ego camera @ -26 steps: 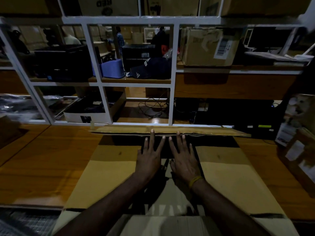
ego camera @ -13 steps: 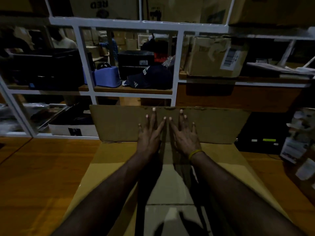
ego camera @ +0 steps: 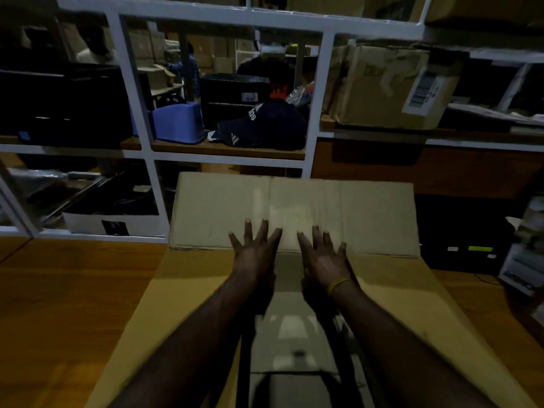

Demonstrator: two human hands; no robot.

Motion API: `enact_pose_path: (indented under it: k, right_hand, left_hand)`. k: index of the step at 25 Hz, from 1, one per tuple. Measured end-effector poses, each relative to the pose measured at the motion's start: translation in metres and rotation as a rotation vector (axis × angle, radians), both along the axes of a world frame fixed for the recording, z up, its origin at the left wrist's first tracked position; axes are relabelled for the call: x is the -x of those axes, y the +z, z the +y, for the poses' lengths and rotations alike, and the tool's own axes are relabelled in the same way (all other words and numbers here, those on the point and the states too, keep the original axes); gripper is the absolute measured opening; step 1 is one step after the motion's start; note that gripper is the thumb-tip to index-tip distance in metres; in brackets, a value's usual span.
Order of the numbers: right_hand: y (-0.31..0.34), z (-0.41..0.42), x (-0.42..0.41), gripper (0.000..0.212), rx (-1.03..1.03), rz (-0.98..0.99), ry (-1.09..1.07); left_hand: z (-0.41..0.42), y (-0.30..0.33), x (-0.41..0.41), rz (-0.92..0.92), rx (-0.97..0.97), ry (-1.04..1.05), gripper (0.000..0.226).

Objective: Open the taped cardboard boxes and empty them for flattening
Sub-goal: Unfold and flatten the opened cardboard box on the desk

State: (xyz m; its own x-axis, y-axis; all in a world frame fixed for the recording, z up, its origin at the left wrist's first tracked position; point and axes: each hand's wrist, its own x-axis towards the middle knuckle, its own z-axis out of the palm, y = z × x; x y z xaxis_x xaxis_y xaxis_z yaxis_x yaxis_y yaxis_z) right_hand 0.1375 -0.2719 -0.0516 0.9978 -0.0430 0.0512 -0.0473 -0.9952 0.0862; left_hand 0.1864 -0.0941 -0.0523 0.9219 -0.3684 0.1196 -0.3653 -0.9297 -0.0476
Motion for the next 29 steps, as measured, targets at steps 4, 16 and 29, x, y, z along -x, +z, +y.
enact_pose_path:
  k: [4,16,29]
  right_hand:
    - [-0.013,-0.004,0.002,0.083,-0.029,-0.050,-0.009]
    - [-0.009,-0.011,0.011,0.095,0.006,-0.013,0.018]
    - [-0.029,-0.011,-0.001,0.088,-0.060,-0.071,-0.044]
  left_hand:
    - [0.002,-0.007,0.002,0.006,0.022,-0.017,0.070]
    - [0.010,-0.023,0.024,0.050,0.050,0.023,0.071]
    - [0.005,-0.015,-0.004,0.091,0.037,-0.071,0.087]
